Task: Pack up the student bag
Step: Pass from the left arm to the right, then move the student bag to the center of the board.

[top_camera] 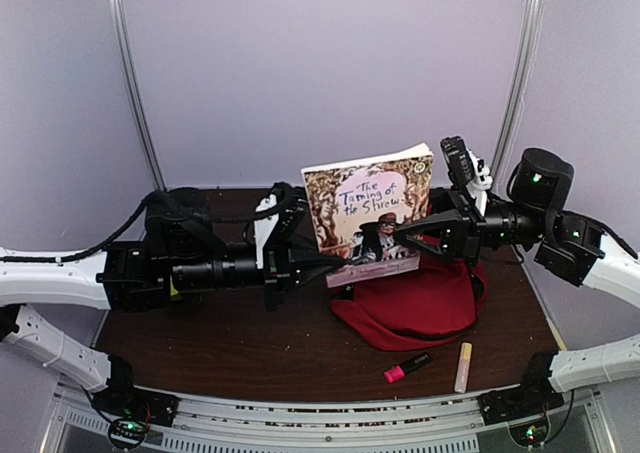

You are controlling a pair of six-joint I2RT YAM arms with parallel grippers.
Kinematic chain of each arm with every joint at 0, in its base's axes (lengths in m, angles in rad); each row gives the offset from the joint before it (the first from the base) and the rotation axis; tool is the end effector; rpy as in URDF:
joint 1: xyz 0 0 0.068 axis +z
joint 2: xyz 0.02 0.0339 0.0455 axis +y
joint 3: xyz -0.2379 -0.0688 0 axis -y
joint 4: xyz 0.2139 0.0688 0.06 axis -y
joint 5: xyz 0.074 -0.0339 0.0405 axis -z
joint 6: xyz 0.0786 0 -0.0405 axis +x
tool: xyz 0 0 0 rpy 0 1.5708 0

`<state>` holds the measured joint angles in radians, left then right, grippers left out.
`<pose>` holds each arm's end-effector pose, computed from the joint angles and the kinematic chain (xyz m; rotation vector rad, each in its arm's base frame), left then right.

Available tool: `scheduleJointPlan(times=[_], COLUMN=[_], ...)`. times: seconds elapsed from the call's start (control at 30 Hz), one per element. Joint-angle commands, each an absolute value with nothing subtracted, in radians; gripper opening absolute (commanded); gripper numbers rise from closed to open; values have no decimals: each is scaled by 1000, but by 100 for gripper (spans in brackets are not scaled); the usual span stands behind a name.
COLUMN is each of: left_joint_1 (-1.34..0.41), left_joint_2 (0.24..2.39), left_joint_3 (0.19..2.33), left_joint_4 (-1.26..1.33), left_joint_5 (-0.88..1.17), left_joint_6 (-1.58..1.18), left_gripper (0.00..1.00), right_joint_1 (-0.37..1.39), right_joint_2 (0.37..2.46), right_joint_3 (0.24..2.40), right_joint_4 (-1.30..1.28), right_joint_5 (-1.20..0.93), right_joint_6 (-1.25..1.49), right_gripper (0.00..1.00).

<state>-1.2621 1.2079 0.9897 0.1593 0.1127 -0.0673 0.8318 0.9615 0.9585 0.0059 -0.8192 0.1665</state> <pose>0.0855 -0.2973 0.3392 1.0591 1.3917 -1.0931 0.1095 0.2054 0.3683 -1.1897 1.2943 1.3882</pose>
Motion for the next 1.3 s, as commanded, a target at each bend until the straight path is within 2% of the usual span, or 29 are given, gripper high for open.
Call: scheduleJointPlan(times=[0.0,0.13,0.2,0.23,0.27,0.3,0.4,0.47,0.57,0.63,0.7,0.87,0.97,1.03,1.2,1.27], left_joint_1=[-1261,-1259,-1242,-1226,-1198,-1160,-1026,-953,-931,-931,-931,-930,-928,-924,-913,-904], left_joint_2=[1224,1235,1250,1264,1282,1304,1400,1489,1622,1734,1843,2021,2060,2068,2040,2008], left_joint_3=[1032,1043,1065,1081,1096,1116,1160,1168,1219,1299,1384,1506,1515,1513,1447,1390], left_joint_4=[246,216,150,102,48,-15,-219,-261,-298,-343,-377,-428,-427,-418,-356,-308], left_joint_5=[143,95,24,-8,-22,-19,30,92,132,188,247,265,265,282,315,316], left_joint_6=[-85,-101,-143,-179,-225,-281,-458,-499,-472,-433,-409,-384,-379,-379,-384,-399], left_gripper=[0,0,46,64,73,77,80,82,89,97,98,97,86,66,4,0], right_joint_1=[838,813,777,754,720,690,598,550,502,479,450,369,343,340,341,345], right_joint_2=[962,943,939,941,943,945,956,967,954,947,955,1001,1015,1032,1137,1189], right_joint_3=[981,982,984,986,988,991,992,989,942,906,880,821,778,751,745,755], right_joint_4=[72,1,-60,-104,-151,-201,-350,-438,-465,-463,-471,-486,-457,-420,-329,-275], right_joint_5=[-895,-834,-770,-726,-666,-599,-366,-222,-154,-108,-61,-12,-2,-21,-157,-206], right_joint_6=[199,200,204,205,209,214,245,252,246,246,249,257,264,272,317,345], right_gripper=[1,0,0,0,0,0,0,0,0,0,0,0,0,0,0,0])
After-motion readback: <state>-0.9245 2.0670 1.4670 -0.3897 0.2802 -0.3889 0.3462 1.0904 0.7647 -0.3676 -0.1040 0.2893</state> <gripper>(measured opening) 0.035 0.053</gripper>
